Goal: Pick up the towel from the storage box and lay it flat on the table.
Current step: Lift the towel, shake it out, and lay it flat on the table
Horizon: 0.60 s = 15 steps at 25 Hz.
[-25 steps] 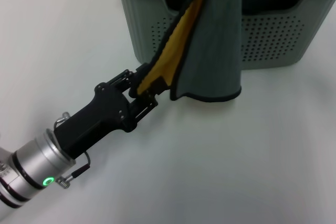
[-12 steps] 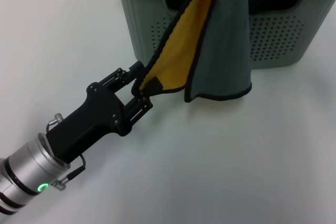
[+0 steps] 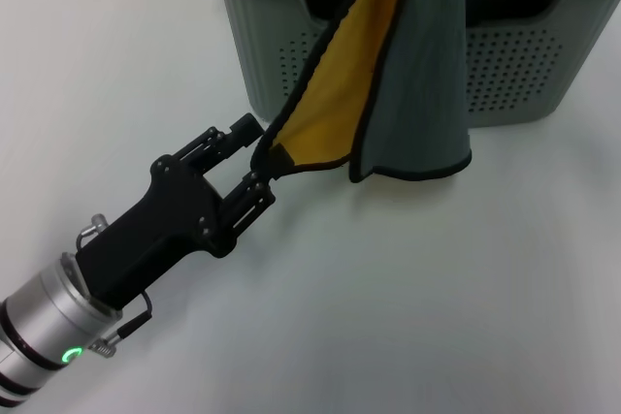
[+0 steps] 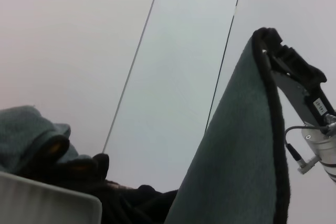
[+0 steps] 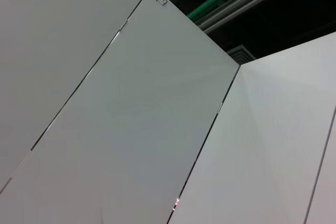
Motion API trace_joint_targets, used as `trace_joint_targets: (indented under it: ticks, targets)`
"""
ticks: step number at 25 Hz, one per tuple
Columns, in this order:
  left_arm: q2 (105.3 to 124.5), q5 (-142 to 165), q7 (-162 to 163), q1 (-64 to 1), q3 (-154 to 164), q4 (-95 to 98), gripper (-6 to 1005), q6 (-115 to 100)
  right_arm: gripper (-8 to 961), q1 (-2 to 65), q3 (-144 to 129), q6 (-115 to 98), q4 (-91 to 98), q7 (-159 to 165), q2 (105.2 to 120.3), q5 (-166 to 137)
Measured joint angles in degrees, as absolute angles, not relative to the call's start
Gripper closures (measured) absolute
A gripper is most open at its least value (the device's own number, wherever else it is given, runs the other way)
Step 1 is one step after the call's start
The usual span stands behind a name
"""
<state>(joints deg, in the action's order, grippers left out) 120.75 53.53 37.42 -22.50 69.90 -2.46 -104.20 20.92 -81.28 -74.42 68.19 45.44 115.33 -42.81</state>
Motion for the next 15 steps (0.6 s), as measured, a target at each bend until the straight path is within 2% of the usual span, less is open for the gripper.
trace_joint_targets:
  ticks: [13,15]
  targets:
    - [120.76,53.54,37.09,-22.32,70.13,-2.46,558,-104.42,934,20.83,-81.2,-74.49,68.42,45.44,115.33,-42.8]
    - [120.76,53.56,37.09,-22.32,70.13,-2.46,629,-104.42,934,20.82,-81.2,-74.6,68.4,45.44,115.32,-42.8]
